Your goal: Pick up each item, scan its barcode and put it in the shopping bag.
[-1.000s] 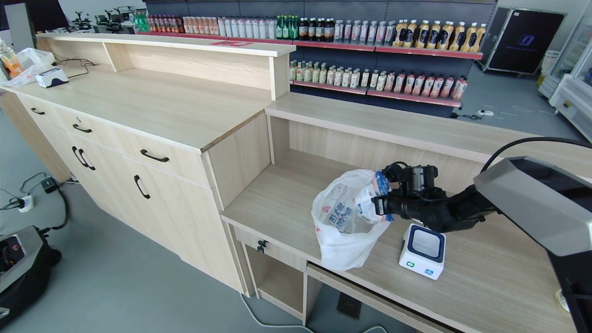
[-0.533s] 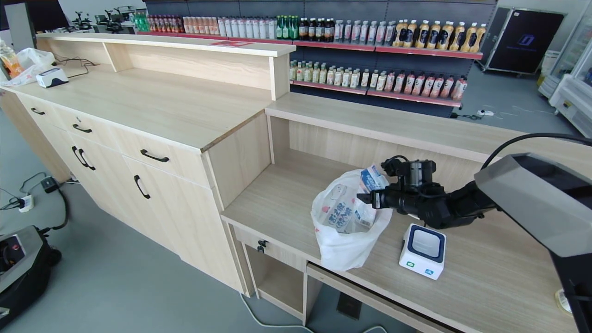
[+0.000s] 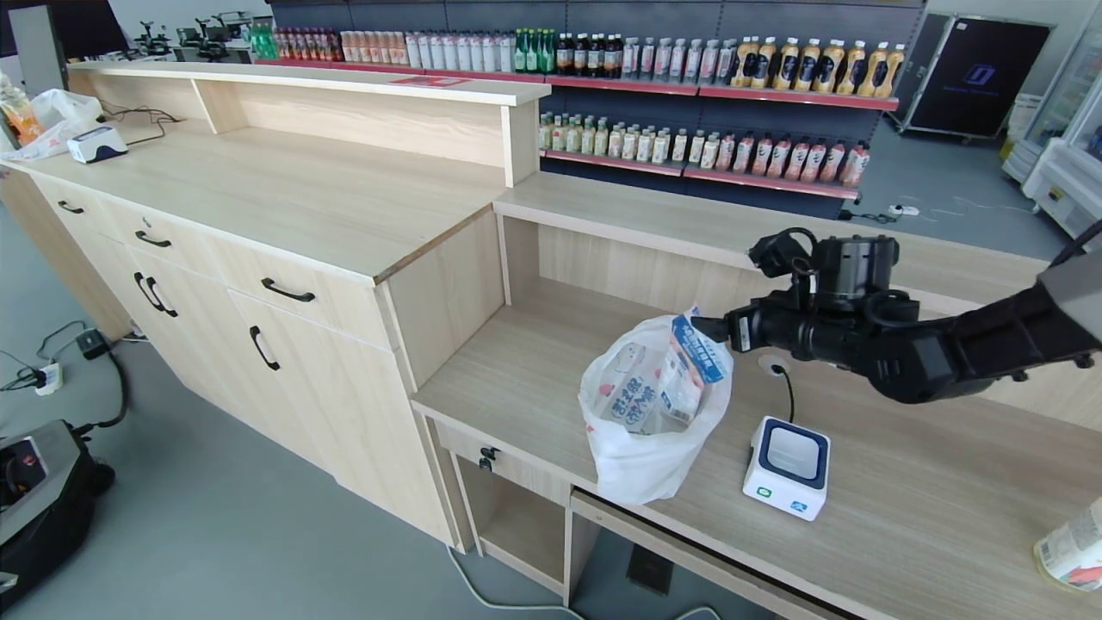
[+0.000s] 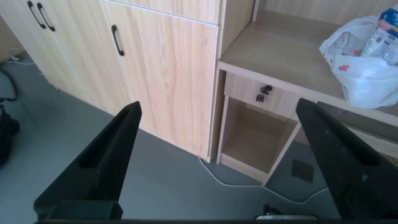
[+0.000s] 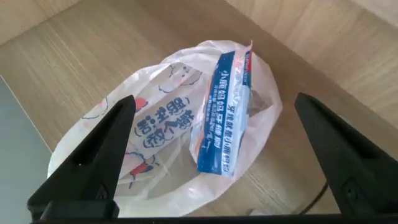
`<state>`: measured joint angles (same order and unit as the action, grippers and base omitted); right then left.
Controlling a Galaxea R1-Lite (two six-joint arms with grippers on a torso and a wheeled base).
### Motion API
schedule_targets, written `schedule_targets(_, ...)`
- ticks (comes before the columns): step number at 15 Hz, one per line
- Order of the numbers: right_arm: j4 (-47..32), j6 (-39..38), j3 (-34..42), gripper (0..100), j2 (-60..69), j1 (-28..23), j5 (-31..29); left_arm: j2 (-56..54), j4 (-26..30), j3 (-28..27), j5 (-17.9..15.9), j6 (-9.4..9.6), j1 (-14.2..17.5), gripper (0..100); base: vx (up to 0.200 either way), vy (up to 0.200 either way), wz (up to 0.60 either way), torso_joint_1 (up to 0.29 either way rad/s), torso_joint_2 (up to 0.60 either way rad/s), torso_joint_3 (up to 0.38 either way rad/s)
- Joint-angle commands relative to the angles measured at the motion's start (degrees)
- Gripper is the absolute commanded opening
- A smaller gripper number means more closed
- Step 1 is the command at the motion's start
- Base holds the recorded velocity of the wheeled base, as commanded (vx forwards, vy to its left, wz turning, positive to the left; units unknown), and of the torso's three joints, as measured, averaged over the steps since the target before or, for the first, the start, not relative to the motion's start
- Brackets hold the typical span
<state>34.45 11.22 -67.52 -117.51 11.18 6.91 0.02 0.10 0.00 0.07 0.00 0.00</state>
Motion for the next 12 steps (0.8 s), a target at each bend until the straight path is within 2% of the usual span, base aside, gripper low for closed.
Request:
schedule_targets(1, 0.7, 9.8, 14.3, 100, 18.5, -4.2, -0.1, 0.0, 0.0, 0.0, 0.0, 0.00, 0.0, 100, 0.000, 0.000, 0.00, 0.000, 0.00, 0.000)
schedule_targets(2, 0.9, 17.2, 21.6, 100, 24.5, -9.1, -0.1, 0.0, 0.0, 0.0, 0.0, 0.00, 0.0, 100, 0.000, 0.000, -0.60, 0.002, 0.00, 0.007)
schedule_targets(4, -0.4, 25.0, 27.2, 100, 30.5, -18.5, -0.1, 0.0, 0.0, 0.0, 0.0, 0.00, 0.0, 100, 0.000, 0.000, -0.60, 0.000, 0.00, 0.002)
schedule_targets(9, -2.0, 26.0, 35.4, 100, 40.3, -34.9, 0.3, 0.0, 0.0, 0.0, 0.0, 0.00, 0.0, 100, 0.000, 0.000, -0.60, 0.003, 0.00, 0.007)
schedule_targets(11, -3.2, 26.0, 36.3, 100, 39.1, -38.7, -0.3, 0.0, 0.0, 0.0, 0.0, 0.00, 0.0, 100, 0.000, 0.000, -0.60, 0.000, 0.00, 0.000)
schedule_targets(12, -1.4, 25.3, 36.8, 100, 36.4, -39.7, -0.1, 0.0, 0.0, 0.0, 0.0, 0.00, 0.0, 100, 0.000, 0.000, 0.00, 0.000, 0.00, 0.000)
